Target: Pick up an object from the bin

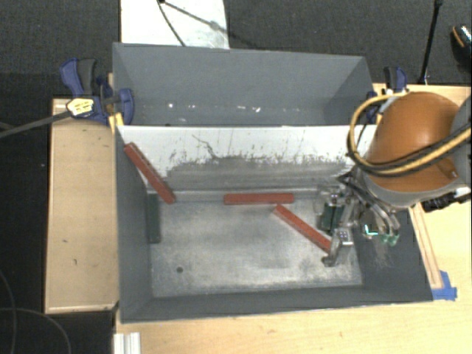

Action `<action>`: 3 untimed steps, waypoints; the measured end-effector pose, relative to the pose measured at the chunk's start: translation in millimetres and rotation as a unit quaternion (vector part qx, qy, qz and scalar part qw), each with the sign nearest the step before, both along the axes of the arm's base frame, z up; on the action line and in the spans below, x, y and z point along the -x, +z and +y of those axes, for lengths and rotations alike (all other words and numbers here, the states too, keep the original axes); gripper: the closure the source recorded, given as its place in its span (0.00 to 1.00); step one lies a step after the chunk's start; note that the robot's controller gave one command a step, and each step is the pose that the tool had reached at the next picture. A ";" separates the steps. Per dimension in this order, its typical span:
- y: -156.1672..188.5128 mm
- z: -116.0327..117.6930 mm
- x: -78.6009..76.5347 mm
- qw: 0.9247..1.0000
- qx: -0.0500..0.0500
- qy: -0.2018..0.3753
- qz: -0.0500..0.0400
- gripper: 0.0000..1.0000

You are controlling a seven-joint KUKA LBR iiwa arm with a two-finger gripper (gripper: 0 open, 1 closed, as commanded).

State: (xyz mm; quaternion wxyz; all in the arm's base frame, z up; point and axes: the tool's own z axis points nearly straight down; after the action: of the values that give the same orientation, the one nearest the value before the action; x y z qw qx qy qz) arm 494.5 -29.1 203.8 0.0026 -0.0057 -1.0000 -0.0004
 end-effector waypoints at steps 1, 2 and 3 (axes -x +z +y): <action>-137.5 -56.1 -33.5 0.999 0.000 -0.049 -0.001 0.00; -133.4 -35.3 -41.5 0.994 0.000 -0.108 -0.005 0.00; -133.6 -7.6 -40.5 0.984 0.000 -0.179 -0.002 0.00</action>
Offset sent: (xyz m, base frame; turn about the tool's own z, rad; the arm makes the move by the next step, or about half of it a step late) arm 0.0343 -0.0550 -0.1338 0.0872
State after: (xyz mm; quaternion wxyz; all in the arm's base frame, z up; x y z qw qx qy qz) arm 535.0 -36.7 70.2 0.0001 -0.1848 -0.9828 -0.0008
